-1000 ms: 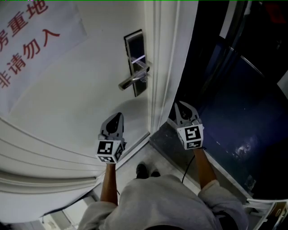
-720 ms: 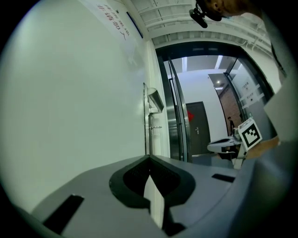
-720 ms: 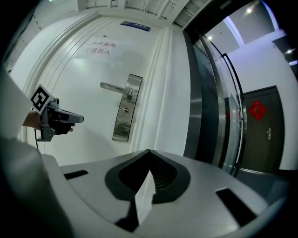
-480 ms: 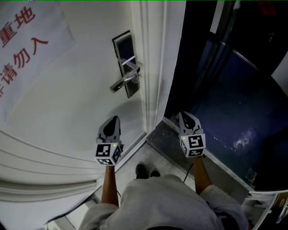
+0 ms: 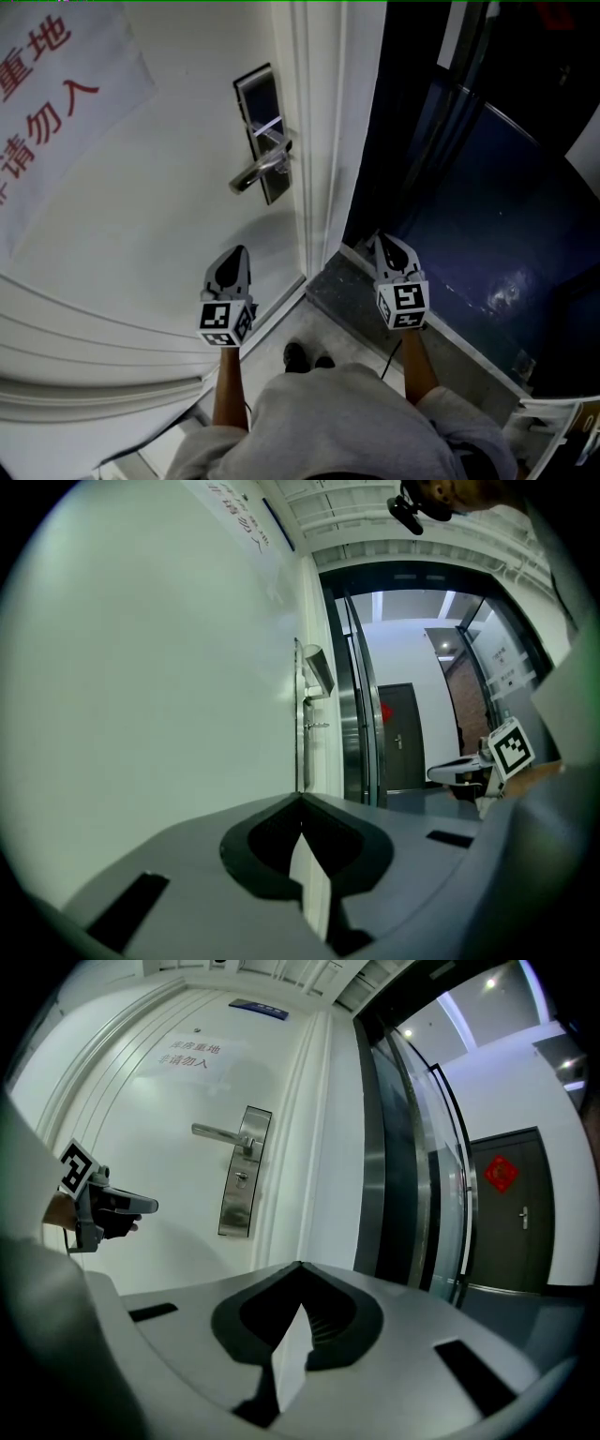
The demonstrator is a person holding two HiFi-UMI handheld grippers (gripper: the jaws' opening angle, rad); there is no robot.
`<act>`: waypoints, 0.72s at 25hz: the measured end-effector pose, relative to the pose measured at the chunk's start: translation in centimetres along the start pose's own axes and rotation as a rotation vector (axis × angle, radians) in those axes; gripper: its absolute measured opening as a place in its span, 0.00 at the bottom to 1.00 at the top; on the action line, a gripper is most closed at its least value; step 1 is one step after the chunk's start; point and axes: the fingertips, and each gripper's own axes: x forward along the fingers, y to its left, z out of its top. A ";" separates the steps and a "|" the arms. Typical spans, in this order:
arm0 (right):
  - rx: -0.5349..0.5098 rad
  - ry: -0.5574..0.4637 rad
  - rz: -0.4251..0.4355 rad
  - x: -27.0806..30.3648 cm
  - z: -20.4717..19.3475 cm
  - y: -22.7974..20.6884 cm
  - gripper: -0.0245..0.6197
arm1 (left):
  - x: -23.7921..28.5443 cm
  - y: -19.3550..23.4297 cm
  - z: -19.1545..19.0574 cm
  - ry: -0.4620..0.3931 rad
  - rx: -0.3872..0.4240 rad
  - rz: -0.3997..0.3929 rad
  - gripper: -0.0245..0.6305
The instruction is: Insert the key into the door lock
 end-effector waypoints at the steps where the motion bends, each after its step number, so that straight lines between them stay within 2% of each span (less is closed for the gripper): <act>1: -0.014 0.003 -0.002 0.1 0.0 0.1 0.07 | 0.0 0.1 -0.2 0.006 -0.005 0.000 0.06; 4: -0.048 0.002 0.006 0.5 0.6 0.7 0.07 | -0.1 0.2 -0.5 0.016 -0.016 0.000 0.06; 18: -0.034 -0.003 0.026 1.8 0.9 1.5 0.07 | 0.2 0.7 -0.3 0.001 -0.004 0.006 0.06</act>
